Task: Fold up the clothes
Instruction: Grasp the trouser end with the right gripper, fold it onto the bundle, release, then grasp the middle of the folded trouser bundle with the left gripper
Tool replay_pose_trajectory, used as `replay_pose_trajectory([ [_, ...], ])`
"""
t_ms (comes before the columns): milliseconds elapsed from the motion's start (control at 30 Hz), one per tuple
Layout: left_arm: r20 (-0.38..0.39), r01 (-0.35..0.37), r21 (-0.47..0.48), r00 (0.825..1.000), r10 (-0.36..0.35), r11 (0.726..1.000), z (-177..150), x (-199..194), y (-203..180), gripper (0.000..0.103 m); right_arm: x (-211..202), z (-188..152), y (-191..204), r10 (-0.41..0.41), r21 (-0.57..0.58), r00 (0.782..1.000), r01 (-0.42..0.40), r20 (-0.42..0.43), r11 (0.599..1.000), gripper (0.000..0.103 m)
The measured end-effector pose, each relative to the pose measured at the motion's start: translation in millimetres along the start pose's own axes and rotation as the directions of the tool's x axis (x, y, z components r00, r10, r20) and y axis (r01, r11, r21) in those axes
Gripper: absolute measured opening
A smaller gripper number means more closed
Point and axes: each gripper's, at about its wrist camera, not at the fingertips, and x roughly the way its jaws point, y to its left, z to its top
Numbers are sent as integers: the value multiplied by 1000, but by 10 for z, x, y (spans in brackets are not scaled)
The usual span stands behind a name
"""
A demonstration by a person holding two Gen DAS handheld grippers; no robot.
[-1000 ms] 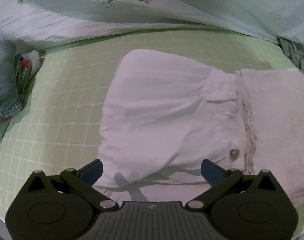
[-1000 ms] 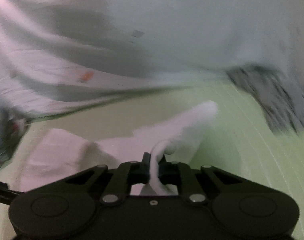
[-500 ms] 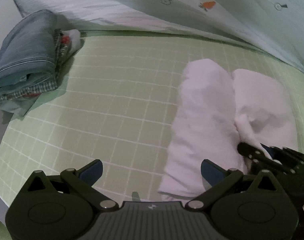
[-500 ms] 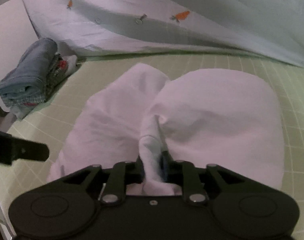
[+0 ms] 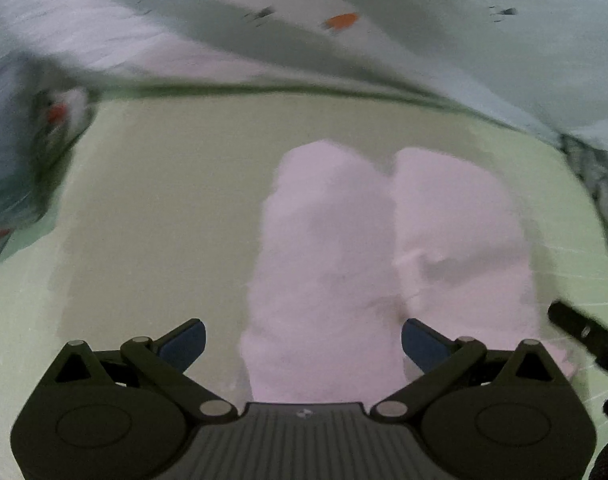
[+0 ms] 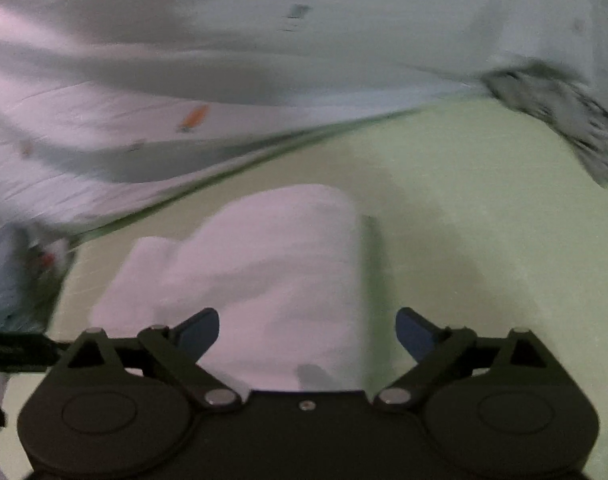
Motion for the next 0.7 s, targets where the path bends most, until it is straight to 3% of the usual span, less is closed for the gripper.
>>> replay_pose_trajectory([
  [167,24,91,74,995,-93,993,192,176,-302,78,25,-12,-341,-64,97,997,67,-33,993,96],
  [333,-44,146,70,989,-143,987,295,516,-469,74,31,4,-487,-82,94,996,86,-44,992,96],
  [400,-60,173,67,984,-169,983,292,606,-512,54,40,14,-495,-86,87,995,90,-48,992,96],
  [433,-59,168,62,985,-165,984,274,620,-533,28,37,12,-508,-87,87,995,91,-51,992,96],
  [467,-56,164,62,985,-161,985,259,630,-555,17,42,9,-529,-86,90,995,91,-55,992,96],
  [500,-44,163,80,986,-160,983,253,606,-578,12,52,16,-544,-88,96,994,93,-58,991,96],
  [600,33,173,172,983,-181,970,267,334,-638,8,72,48,-549,-93,105,994,98,-52,990,96],
  [700,122,228,218,958,-258,949,308,-98,-647,8,85,80,-536,-99,111,994,103,-37,988,96],
])
